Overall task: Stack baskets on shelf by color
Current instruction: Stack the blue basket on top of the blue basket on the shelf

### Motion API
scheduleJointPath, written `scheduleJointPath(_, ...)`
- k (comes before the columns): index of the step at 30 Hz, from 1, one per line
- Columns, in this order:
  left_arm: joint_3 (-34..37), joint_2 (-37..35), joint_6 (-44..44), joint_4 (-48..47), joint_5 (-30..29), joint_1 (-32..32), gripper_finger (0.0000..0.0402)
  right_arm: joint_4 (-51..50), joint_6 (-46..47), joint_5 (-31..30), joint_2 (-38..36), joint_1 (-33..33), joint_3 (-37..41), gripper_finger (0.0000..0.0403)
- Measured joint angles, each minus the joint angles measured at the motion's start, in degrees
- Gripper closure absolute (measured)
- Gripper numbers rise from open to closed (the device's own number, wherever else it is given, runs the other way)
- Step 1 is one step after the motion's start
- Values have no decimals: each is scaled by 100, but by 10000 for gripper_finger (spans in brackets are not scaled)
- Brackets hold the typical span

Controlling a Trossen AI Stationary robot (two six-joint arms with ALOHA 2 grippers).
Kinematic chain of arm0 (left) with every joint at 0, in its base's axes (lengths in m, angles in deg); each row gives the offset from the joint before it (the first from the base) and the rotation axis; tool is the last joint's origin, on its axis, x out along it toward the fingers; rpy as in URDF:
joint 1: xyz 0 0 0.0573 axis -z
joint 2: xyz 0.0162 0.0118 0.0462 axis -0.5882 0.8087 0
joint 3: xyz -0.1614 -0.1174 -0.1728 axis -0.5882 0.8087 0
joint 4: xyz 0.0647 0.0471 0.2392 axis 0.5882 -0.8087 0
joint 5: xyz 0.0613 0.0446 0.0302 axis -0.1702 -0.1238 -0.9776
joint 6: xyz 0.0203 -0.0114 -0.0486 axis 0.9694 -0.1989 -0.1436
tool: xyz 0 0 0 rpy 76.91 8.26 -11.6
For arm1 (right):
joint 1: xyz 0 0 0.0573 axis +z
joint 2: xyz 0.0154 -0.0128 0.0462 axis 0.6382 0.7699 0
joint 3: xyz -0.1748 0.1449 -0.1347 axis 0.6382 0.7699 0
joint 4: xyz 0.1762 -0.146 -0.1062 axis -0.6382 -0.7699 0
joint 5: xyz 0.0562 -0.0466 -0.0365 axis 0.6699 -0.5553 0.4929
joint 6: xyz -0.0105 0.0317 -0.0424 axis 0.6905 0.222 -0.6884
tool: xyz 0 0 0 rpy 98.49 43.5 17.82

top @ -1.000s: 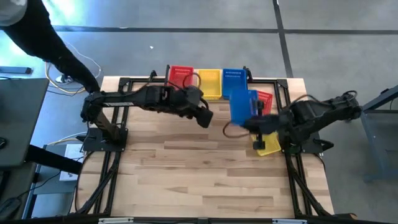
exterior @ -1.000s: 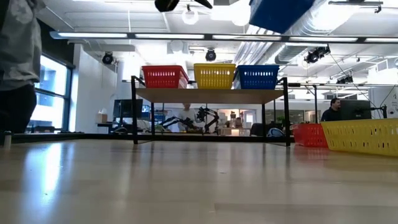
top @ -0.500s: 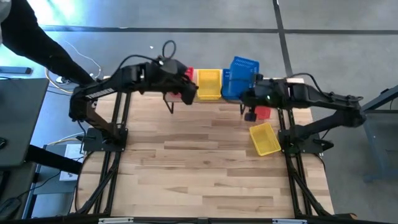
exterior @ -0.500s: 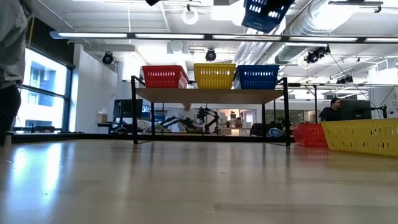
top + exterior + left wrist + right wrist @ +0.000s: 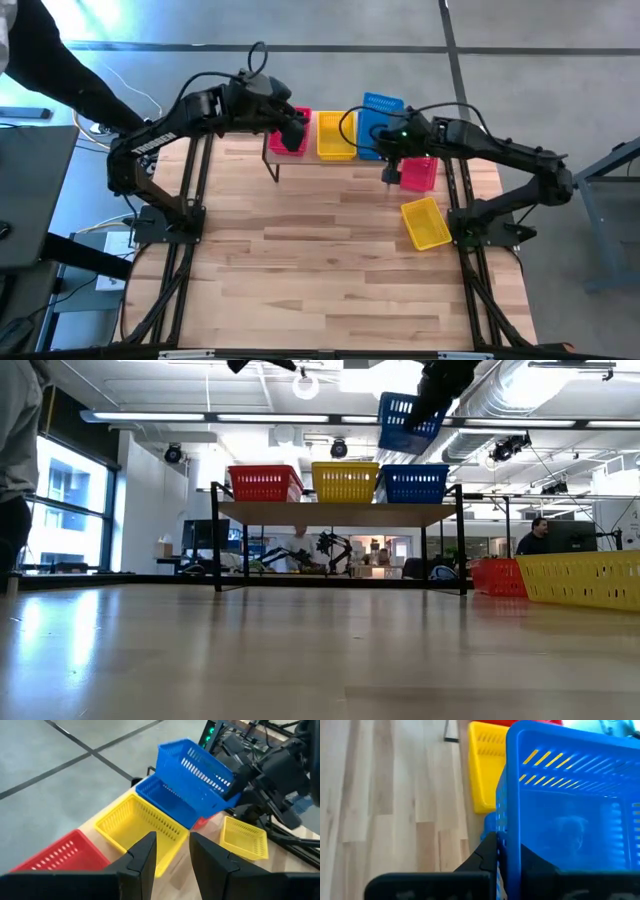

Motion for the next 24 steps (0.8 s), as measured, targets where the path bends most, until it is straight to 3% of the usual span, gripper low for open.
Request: scheduleJointPath(24, 4, 0, -3, 4, -57, -103, 295, -352, -700, 600, 473, -729, 0, 403)
